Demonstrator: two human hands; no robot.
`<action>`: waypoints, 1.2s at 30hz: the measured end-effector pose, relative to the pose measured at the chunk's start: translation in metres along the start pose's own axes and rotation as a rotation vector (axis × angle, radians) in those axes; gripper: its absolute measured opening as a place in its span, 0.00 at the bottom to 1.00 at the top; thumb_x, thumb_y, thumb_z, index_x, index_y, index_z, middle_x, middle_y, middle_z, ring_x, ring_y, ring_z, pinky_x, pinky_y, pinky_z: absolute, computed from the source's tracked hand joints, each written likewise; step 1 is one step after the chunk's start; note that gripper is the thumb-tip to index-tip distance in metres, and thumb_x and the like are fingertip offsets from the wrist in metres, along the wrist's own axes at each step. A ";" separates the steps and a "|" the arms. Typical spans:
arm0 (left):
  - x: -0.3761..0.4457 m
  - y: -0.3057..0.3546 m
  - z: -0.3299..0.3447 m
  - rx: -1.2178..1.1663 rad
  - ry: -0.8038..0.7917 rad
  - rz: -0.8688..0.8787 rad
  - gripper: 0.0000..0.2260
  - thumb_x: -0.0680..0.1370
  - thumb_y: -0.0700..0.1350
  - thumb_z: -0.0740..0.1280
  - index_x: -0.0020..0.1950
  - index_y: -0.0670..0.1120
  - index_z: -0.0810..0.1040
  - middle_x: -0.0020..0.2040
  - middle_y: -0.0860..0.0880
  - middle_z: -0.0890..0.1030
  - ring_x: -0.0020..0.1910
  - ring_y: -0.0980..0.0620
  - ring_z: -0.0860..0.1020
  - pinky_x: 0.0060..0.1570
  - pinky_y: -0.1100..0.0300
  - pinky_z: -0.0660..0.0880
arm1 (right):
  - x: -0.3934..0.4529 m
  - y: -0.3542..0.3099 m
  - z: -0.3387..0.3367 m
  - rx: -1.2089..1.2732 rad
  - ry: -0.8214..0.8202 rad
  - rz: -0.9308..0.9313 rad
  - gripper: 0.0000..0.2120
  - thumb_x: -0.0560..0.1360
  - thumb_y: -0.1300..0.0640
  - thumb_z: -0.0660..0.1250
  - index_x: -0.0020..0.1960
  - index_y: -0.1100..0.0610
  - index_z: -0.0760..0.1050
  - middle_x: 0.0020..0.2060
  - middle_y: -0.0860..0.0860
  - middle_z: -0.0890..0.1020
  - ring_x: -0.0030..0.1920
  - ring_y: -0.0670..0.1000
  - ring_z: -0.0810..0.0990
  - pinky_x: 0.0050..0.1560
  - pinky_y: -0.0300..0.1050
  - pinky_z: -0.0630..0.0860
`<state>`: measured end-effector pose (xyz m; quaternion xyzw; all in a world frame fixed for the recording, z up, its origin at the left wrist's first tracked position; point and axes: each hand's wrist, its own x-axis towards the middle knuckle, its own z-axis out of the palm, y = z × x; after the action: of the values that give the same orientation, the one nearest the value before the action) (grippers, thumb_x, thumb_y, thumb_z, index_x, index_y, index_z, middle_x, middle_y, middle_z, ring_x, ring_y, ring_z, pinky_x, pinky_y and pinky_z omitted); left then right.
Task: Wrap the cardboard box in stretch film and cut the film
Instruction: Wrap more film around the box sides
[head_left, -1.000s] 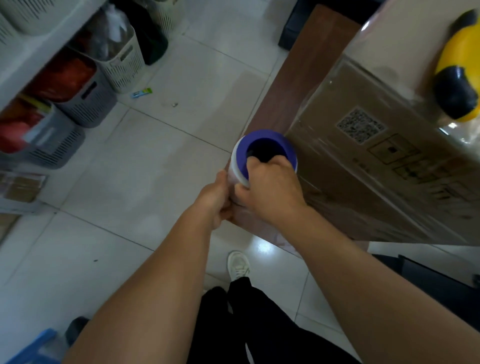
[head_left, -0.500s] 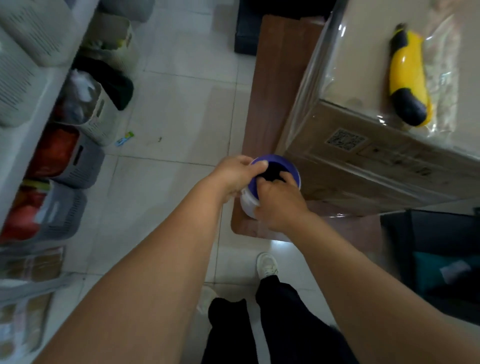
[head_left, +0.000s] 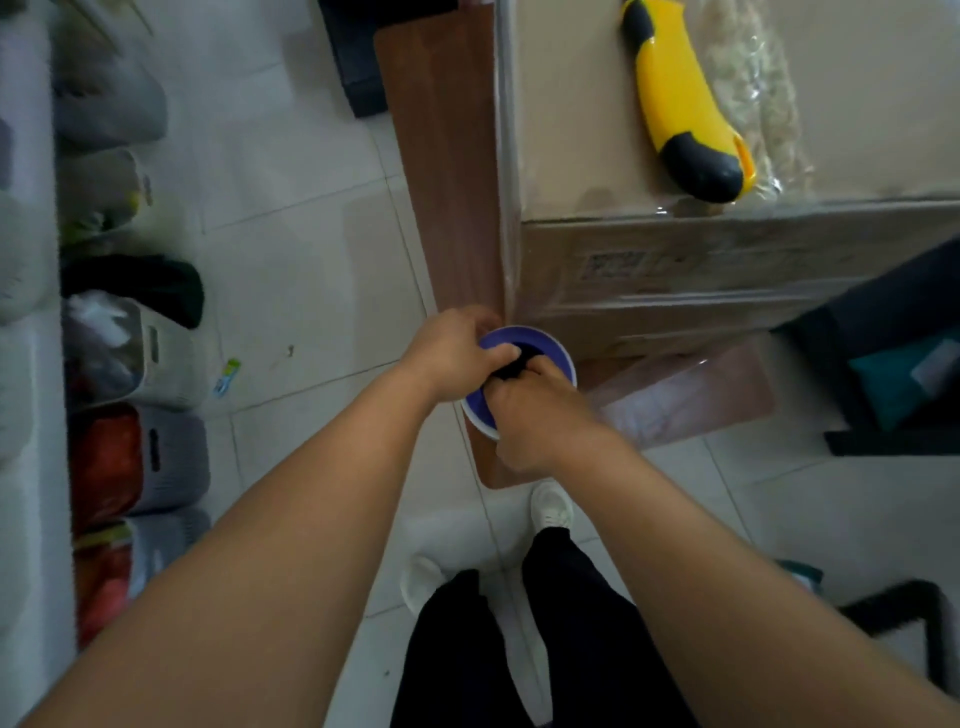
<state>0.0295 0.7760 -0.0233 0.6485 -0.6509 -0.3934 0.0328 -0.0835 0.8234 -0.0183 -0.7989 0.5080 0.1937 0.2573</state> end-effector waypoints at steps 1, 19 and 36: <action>0.002 -0.001 -0.001 0.041 -0.008 0.023 0.13 0.76 0.53 0.67 0.57 0.48 0.78 0.51 0.49 0.80 0.46 0.51 0.76 0.45 0.58 0.71 | 0.001 -0.002 0.002 0.013 0.013 0.028 0.22 0.72 0.56 0.67 0.64 0.56 0.69 0.58 0.53 0.78 0.64 0.55 0.69 0.71 0.46 0.56; -0.001 -0.017 -0.025 0.497 -0.038 0.125 0.12 0.75 0.46 0.65 0.52 0.38 0.74 0.49 0.39 0.79 0.50 0.39 0.77 0.42 0.56 0.70 | 0.012 -0.072 0.020 0.223 0.364 0.384 0.13 0.75 0.57 0.62 0.58 0.55 0.77 0.51 0.51 0.82 0.62 0.53 0.72 0.74 0.45 0.45; 0.001 -0.044 -0.037 0.376 0.214 0.529 0.11 0.72 0.42 0.71 0.50 0.43 0.72 0.51 0.46 0.69 0.50 0.47 0.68 0.47 0.58 0.65 | 0.029 -0.083 0.035 0.329 0.668 0.361 0.16 0.73 0.57 0.64 0.61 0.55 0.76 0.54 0.50 0.76 0.64 0.52 0.65 0.73 0.46 0.36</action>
<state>0.0863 0.7641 -0.0228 0.4892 -0.8506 -0.1743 0.0817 0.0024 0.8532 -0.0442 -0.6643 0.7196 -0.1181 0.1642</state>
